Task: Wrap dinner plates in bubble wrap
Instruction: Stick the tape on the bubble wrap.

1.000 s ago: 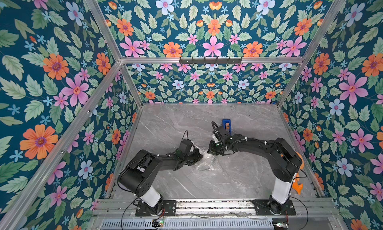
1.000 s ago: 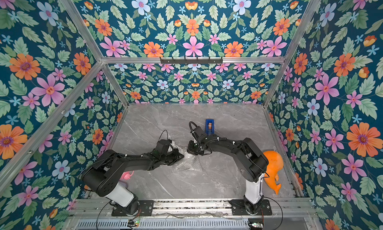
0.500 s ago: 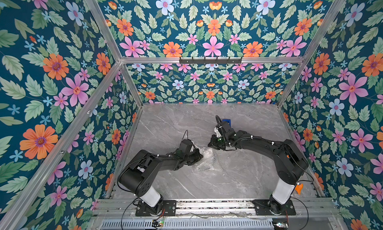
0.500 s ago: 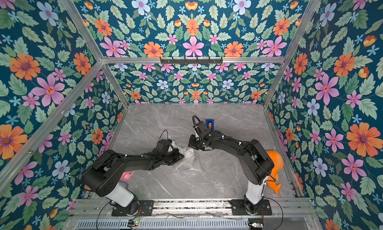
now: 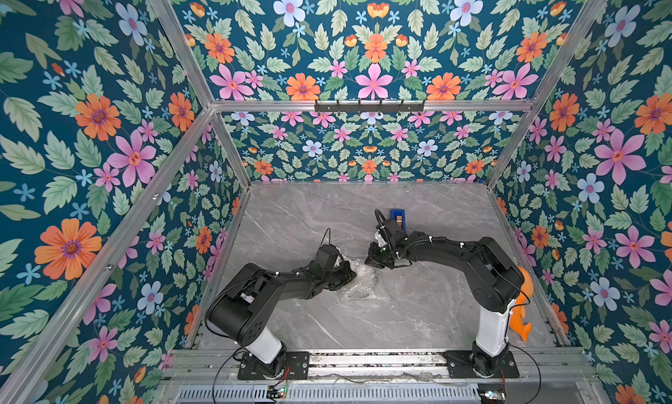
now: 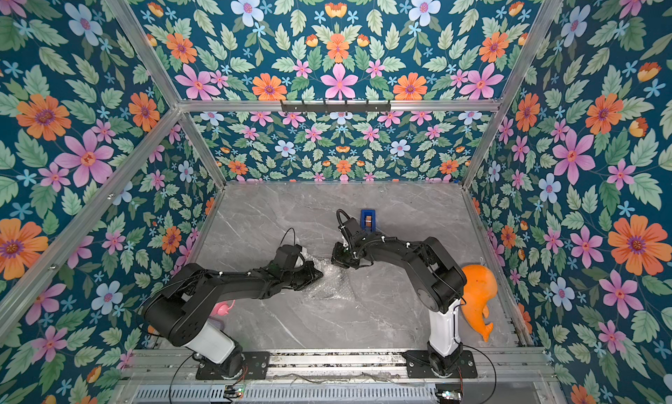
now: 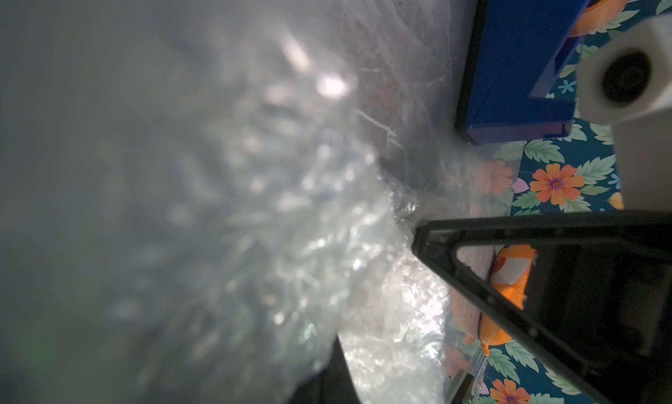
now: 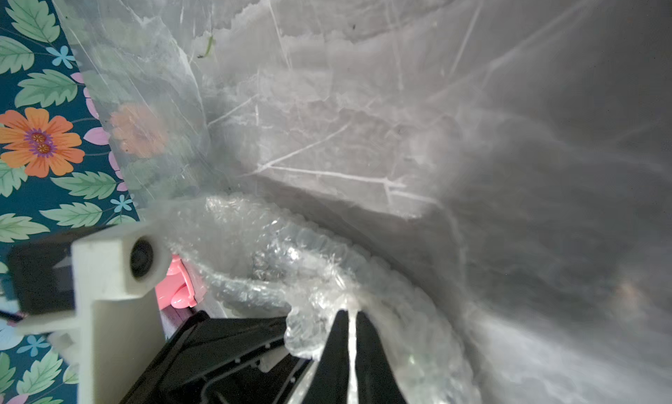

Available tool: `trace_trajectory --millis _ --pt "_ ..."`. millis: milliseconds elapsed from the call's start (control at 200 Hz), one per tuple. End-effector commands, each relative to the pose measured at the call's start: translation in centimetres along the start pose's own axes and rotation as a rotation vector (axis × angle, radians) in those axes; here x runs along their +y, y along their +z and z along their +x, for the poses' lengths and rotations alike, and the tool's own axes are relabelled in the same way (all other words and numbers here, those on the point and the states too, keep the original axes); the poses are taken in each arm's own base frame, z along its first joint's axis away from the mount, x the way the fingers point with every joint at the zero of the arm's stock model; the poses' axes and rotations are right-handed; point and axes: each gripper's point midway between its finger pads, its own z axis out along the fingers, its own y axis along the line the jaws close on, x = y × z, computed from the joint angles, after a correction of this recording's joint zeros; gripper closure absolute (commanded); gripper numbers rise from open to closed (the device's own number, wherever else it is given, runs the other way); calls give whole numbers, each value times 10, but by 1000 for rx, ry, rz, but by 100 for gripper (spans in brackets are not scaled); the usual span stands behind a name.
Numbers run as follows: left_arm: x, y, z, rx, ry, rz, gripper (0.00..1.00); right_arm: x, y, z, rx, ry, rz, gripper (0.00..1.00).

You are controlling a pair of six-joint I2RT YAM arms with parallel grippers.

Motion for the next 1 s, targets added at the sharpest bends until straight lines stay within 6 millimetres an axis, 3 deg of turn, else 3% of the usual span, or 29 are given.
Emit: trace_trajectory --millis 0,125,255,450,585,670,750,870,935,995 --pt "22 -1 10 30 -10 -95 100 -13 8 0 12 -6 49 90" --pt "18 -1 7 30 1 -98 100 -17 11 8 40 -9 74 91" --pt "-4 -7 -8 0 36 -81 95 -4 -6 6 24 -27 64 91" --pt "-53 -28 -47 -96 112 -60 74 52 -76 -2 -83 -136 -6 75" --pt "-73 -42 -62 -148 146 -53 62 64 -136 4 -192 -165 -28 63" --pt "-82 -53 -68 -176 169 -53 57 48 -171 10 -279 -164 8 58" --pt "-90 -70 -80 -233 211 -78 54 19 -205 17 -390 -155 85 54" --pt "-103 -111 -113 -388 294 -134 52 -47 -261 23 -594 -109 293 39" --pt "-103 -141 -138 -516 343 -213 51 -86 -285 27 -711 -93 412 36" --pt "-94 -172 -161 -662 389 -336 48 -121 -302 34 -816 -87 493 39"
